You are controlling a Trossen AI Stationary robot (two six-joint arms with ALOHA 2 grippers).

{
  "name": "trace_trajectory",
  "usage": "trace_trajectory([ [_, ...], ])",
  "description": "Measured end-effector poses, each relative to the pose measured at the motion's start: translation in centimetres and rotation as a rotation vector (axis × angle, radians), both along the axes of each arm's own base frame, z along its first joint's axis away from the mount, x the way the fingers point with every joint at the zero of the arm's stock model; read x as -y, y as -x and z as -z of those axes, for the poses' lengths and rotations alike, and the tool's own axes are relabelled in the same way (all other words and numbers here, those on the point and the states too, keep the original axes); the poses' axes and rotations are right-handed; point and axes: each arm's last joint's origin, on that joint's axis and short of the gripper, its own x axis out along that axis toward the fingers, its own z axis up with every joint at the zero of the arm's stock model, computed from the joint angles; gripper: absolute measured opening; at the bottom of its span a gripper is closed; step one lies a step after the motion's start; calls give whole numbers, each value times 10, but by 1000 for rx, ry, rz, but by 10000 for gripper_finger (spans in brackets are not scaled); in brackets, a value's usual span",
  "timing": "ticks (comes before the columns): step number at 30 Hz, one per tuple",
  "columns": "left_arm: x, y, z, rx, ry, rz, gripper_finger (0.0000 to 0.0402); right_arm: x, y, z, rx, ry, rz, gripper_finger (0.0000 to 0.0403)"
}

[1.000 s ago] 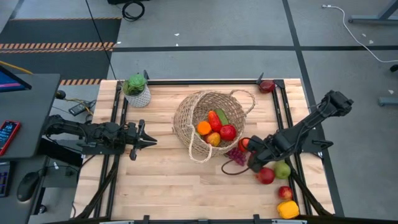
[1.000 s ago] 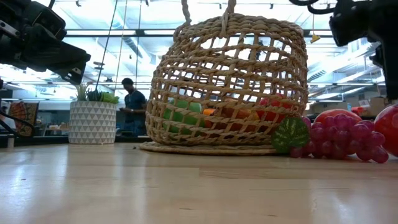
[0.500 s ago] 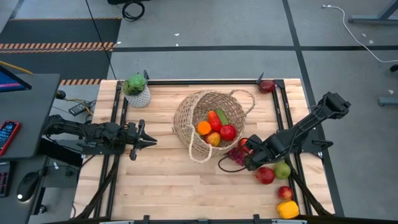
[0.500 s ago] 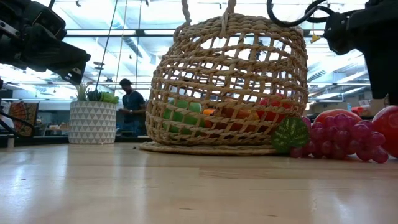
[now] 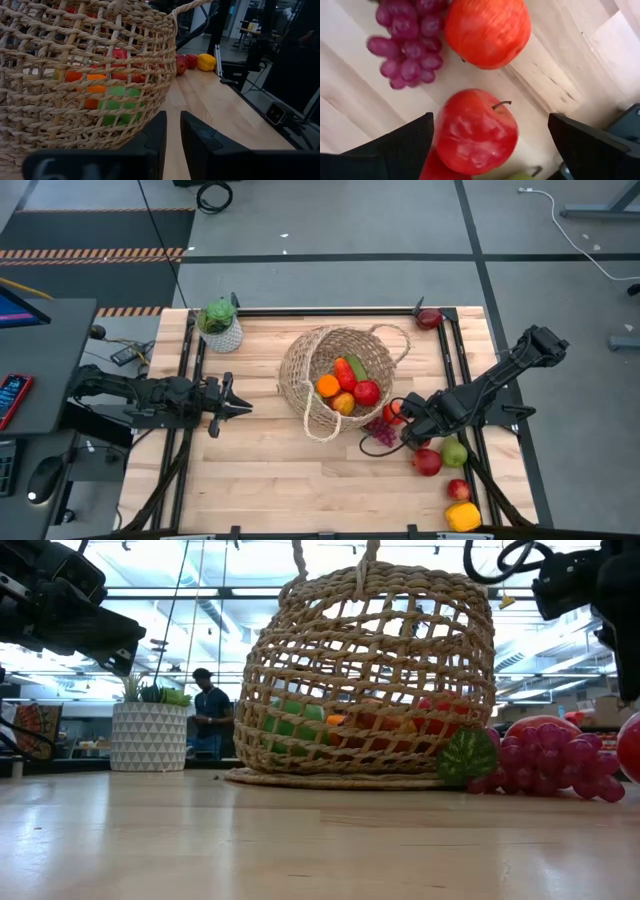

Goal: Build produce basket
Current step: Put the red apple into the woven basket

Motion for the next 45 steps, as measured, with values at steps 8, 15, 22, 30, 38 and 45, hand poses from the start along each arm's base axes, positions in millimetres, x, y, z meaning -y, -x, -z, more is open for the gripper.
trace_trajectory([
  [8,0,0,0,0,0,0,61,5,2,12,-23,-9,48,396],
  [15,0,0,0,0,0,0,60,5,5,30,-18,-63,100,396],
  [22,0,0,0,0,0,0,57,5,4,32,-3,-93,193,396],
  [30,0,0,0,0,0,0,62,-1,0,29,-8,-207,327,396],
  [38,0,0,0,0,0,0,56,-5,1,23,96,-64,274,396],
  [45,0,0,0,0,0,0,63,2,-4,23,112,-21,166,396],
])
